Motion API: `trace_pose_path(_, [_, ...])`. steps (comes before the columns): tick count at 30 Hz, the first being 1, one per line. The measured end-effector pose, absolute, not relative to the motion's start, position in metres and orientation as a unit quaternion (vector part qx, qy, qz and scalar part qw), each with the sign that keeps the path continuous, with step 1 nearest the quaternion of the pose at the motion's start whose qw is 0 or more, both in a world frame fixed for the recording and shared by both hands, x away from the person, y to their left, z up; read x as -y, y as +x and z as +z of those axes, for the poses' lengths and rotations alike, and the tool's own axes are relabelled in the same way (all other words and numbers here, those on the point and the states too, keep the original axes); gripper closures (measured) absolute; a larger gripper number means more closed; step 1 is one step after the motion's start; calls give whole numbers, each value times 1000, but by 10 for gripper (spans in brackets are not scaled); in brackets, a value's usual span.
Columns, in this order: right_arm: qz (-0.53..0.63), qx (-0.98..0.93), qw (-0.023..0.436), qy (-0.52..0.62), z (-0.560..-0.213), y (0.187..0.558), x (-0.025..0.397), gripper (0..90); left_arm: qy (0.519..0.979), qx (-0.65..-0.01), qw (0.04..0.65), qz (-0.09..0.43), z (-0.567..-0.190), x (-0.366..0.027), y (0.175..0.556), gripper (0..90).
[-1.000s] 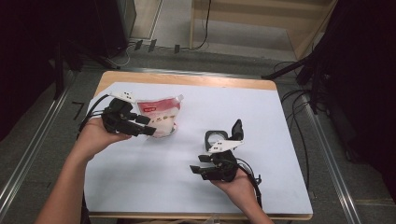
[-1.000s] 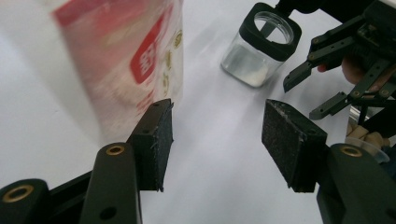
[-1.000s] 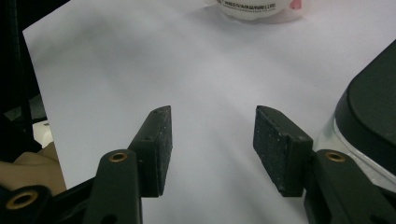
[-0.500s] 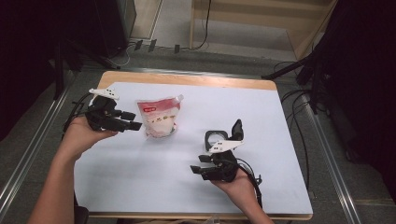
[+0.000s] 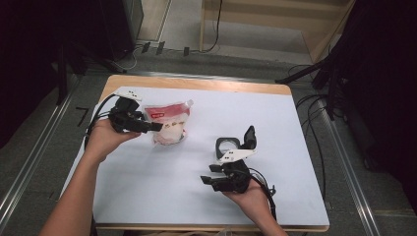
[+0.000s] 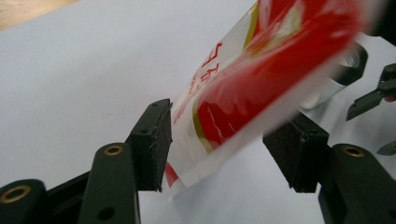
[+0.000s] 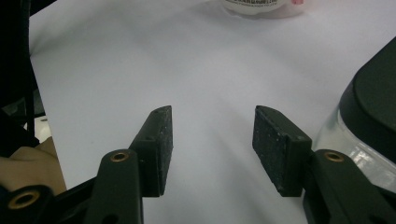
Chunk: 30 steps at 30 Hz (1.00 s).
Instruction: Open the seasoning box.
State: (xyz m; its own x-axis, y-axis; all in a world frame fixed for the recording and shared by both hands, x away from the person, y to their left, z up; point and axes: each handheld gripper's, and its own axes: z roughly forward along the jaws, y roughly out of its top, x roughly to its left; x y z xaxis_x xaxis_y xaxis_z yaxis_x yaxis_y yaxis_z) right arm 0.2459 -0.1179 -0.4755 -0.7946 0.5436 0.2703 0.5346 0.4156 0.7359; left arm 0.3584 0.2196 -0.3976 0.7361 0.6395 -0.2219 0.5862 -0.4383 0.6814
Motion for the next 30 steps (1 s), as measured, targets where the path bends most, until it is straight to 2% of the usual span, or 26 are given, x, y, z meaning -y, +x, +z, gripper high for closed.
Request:
trace_pose_path(8, [444,-839,-5,316,-471,254,103,487,845,-356,397,34,-407,-214,366,494])
trace_pose_path(13, [446,-841,-8,306,-471,257,86,494,837,-366,406,31,-409,-212,364,615])
trace_pose_path(17, [450,-839,-8,305,-468,261,73,495,836,-371,401,39,-409,-210,363,678])
trace_pose_path(19, [450,-840,-9,304,-468,262,70,495,840,-370,393,47,-407,-208,362,753])
trace_pose_path(21, [455,-838,-27,301,-470,263,63,496,850,-359,381,52,-404,-201,358,799])
trace_pose_path(30, [449,-844,-18,295,-474,262,59,501,840,-380,385,36,-405,-202,358,885])
